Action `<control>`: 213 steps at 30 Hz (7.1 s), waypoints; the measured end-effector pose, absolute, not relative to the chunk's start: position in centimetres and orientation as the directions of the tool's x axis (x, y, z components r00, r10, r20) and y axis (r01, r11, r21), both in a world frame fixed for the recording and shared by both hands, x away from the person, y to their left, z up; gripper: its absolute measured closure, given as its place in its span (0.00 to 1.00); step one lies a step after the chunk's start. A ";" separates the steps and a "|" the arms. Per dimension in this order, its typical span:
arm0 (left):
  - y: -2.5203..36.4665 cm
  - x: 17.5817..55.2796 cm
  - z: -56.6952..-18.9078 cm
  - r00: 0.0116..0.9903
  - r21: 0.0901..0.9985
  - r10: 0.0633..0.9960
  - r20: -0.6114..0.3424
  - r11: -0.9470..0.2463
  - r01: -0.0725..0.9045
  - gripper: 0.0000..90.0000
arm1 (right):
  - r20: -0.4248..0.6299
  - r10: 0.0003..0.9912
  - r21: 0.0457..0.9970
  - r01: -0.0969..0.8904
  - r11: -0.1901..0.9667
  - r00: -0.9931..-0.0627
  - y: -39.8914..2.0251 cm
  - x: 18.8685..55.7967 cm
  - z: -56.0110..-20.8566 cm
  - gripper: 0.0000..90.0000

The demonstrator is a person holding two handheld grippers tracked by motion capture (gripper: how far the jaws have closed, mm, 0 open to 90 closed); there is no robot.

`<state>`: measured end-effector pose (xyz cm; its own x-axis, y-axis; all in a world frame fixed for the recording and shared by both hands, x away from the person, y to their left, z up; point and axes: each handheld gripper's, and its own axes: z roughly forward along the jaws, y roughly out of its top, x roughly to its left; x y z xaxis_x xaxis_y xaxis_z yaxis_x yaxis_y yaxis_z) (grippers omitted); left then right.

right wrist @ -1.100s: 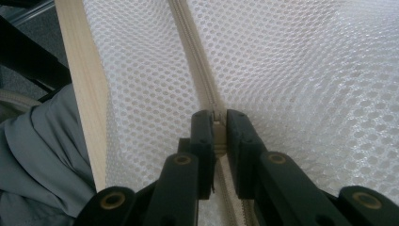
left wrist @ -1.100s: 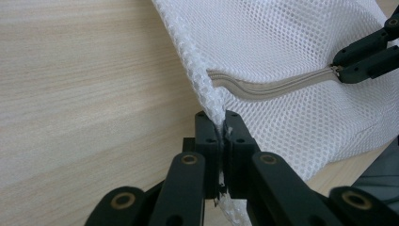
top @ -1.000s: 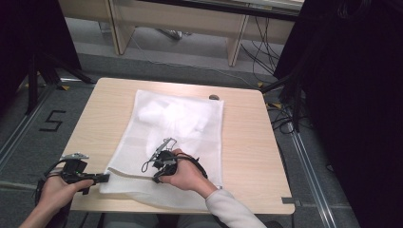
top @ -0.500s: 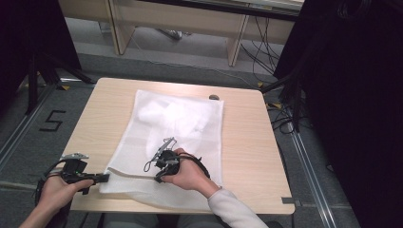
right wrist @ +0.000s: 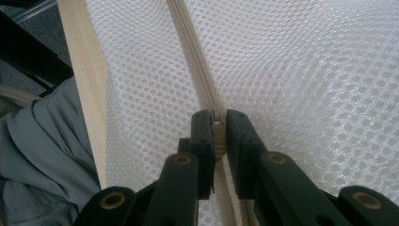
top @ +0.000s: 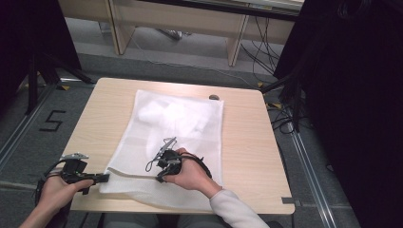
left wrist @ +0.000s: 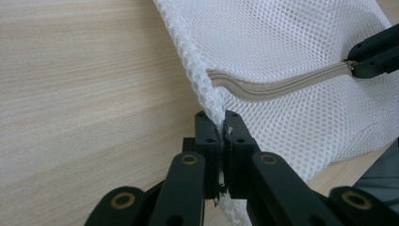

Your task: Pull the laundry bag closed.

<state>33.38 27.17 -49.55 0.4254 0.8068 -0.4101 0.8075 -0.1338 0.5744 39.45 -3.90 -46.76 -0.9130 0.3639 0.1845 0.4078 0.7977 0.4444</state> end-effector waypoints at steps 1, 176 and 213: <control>27.2 33.4 -49.5 0.425 0.574 0.808 -0.407 -0.136 0.808 0.95 | 0.184 0.364 0.446 0.407 0.797 -0.913 -4.0 39.5 -46.7 0.92; 27.2 33.5 -49.7 0.413 0.557 0.815 -0.406 -0.138 0.819 0.95 | 0.201 0.459 0.422 0.500 0.756 -0.865 -12.1 38.9 -45.2 0.92; 27.2 33.5 -49.7 0.414 0.554 0.817 -0.401 -0.144 0.820 0.95 | 0.208 0.477 0.412 0.519 0.749 -0.854 -13.5 38.7 -45.2 0.92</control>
